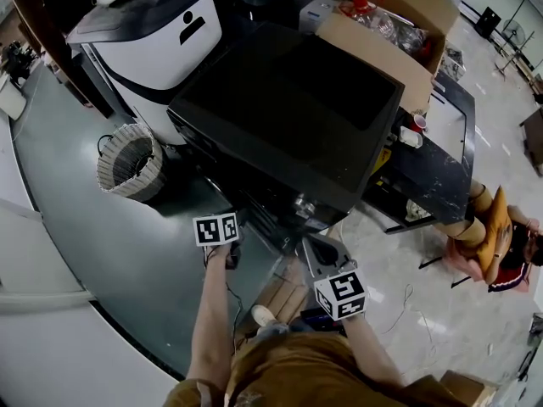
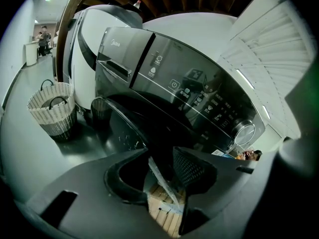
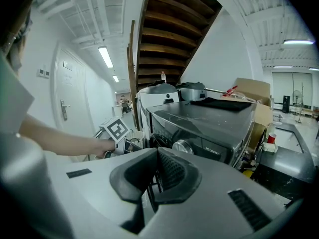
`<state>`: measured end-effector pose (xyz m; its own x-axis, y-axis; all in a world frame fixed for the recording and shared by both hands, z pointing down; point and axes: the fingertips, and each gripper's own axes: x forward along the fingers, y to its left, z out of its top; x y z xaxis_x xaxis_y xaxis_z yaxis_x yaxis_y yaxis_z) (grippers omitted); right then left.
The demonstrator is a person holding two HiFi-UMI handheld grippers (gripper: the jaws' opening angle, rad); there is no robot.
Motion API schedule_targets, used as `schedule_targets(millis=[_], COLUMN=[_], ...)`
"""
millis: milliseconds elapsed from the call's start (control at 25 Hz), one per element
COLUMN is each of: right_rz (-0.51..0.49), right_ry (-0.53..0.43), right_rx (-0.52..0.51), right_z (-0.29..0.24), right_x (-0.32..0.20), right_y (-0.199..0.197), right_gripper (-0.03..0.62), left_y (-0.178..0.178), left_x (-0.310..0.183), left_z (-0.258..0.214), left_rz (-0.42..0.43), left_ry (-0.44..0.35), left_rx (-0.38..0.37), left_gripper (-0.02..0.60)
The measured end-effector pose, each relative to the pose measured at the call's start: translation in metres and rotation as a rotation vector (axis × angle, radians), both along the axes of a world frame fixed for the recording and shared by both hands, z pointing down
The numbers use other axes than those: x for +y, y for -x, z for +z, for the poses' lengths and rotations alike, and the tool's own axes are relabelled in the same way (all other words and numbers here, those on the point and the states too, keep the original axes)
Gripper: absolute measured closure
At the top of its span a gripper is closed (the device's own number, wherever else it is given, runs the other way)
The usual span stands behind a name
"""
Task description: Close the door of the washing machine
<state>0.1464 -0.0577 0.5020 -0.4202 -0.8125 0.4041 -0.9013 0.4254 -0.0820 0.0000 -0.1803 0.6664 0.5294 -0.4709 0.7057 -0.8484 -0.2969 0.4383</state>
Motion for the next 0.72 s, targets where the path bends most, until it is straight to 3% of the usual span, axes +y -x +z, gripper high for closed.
schedule_targets(millis=[720], right_rz=[0.023], right_ry=[0.009], right_rx=[0.006], right_z=[0.001], right_x=[-0.006], right_y=[-0.014], right_gripper=[0.583], left_y=[-0.022], left_x=[-0.018], left_z=[0.000], left_rz=[-0.015], left_ry=[0.013], left_rx=[0.051], left_gripper=[0.405])
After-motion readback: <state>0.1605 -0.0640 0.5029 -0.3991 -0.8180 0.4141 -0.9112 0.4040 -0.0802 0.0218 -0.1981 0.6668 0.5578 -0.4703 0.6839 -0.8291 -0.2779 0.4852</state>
